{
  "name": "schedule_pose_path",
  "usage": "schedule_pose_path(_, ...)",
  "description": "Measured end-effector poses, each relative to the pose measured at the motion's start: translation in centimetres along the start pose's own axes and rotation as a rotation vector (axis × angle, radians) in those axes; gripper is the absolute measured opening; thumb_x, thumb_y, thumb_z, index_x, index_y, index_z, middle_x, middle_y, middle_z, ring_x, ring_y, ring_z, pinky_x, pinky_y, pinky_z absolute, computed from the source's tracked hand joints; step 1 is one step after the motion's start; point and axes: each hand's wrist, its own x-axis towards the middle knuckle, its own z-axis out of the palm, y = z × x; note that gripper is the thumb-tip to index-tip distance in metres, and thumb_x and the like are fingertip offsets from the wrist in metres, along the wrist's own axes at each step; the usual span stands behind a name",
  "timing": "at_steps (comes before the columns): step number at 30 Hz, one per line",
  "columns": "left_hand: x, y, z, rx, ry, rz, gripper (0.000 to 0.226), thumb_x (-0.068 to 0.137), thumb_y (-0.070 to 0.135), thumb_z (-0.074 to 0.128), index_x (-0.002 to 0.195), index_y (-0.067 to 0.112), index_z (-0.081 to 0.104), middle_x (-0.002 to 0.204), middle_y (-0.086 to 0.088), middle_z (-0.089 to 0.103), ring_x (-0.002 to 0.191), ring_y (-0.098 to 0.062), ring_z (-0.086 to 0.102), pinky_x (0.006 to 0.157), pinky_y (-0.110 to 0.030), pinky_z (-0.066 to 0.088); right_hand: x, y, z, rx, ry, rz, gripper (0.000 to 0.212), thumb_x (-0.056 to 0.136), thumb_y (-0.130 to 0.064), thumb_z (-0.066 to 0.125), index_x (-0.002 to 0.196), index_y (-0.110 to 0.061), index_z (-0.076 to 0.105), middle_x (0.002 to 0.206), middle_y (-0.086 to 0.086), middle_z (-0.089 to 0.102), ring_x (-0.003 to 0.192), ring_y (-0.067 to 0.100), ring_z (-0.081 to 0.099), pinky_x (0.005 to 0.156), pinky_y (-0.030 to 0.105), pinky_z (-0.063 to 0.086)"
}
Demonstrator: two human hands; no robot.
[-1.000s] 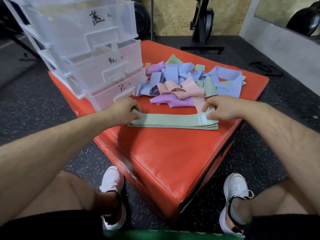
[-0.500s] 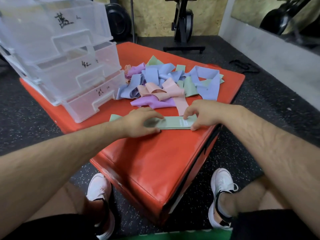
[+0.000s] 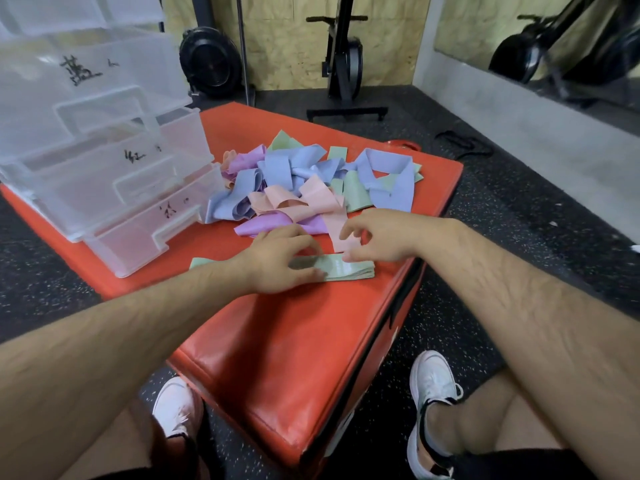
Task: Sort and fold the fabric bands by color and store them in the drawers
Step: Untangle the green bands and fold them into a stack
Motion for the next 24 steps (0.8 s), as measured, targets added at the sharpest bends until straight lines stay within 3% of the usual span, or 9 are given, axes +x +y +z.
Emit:
schedule_pose_path(4, 3.7, 0.5, 0.5, -0.037, 0.090, 0.035, 0.039, 0.079, 0.059, 0.051, 0.111, 0.039, 0.060, 0.113, 0.013, 0.056, 0.111, -0.014, 0.053, 0.097, -0.046, 0.044, 2.0, 2.0, -1.3, 0.002, 0.051, 0.082, 0.037, 0.096, -0.040, 0.058, 0.132, -0.030, 0.057, 0.131, -0.002, 0.056, 0.120, 0.020, 0.055, 0.102, 0.033, 0.044)
schedule_pose_path(8, 7.2, 1.0, 0.8, 0.020, 0.104, -0.010, 0.043, 0.079, 0.050, 0.044, 0.118, 0.037, 0.058, 0.122, 0.010, 0.056, 0.117, -0.019, 0.052, 0.101, -0.048, 0.041, 4.6, 3.9, -1.5, 0.001, 0.047, 0.163, 0.037, 0.096, -0.030, 0.056, 0.132, -0.028, 0.061, 0.140, 0.001, 0.050, 0.125, 0.023, 0.053, 0.108, 0.037, 0.042)
schedule_pose_path(12, 9.5, 1.6, 1.0, 0.041, 0.089, -0.053, 0.046, 0.082, 0.046, 0.048, 0.125, 0.033, 0.058, 0.130, 0.007, 0.053, 0.124, -0.020, 0.046, 0.100, -0.042, 0.035, 6.8, 3.7, -0.8, -0.029, 0.046, 0.209, 0.040, 0.093, -0.028, 0.051, 0.131, -0.036, 0.061, 0.145, 0.004, 0.042, 0.127, 0.031, 0.049, 0.108, 0.042, 0.042)
schedule_pose_path(16, 10.6, 2.5, 1.1, 0.056, 0.087, -0.076, 0.041, 0.088, 0.040, 0.050, 0.128, 0.033, 0.057, 0.129, 0.007, 0.051, 0.121, -0.020, 0.043, 0.095, -0.039, 0.030, 8.0, 3.4, -0.1, -0.018, 0.028, 0.229, 0.047, 0.094, -0.025, 0.049, 0.140, -0.030, 0.051, 0.150, 0.008, 0.032, 0.131, 0.032, 0.045, 0.107, 0.043, 0.041)
schedule_pose_path(21, 10.3, 2.0, 1.8, 0.109, 0.111, -0.069, 0.042, 0.089, 0.046, 0.052, 0.130, 0.035, 0.054, 0.128, 0.009, 0.051, 0.120, -0.020, 0.043, 0.098, -0.039, 0.030, 8.0, 3.6, 0.7, 0.011, 0.018, 0.271, 0.056, 0.093, -0.025, 0.052, 0.148, -0.029, 0.040, 0.161, 0.010, 0.012, 0.138, 0.035, 0.038, 0.109, 0.044, 0.040)
schedule_pose_path(24, 10.1, 1.7, 1.6, 0.112, 0.103, -0.061, 0.044, 0.089, 0.049, 0.052, 0.130, 0.033, 0.053, 0.129, 0.009, 0.049, 0.121, -0.020, 0.042, 0.099, -0.039, 0.031, 8.1, 3.8, 0.6, 0.024, 0.019, 0.292, 0.059, 0.095, -0.028, 0.051, 0.151, -0.021, 0.034, 0.161, 0.010, 0.014, 0.141, 0.033, 0.035, 0.111, 0.043, 0.038)
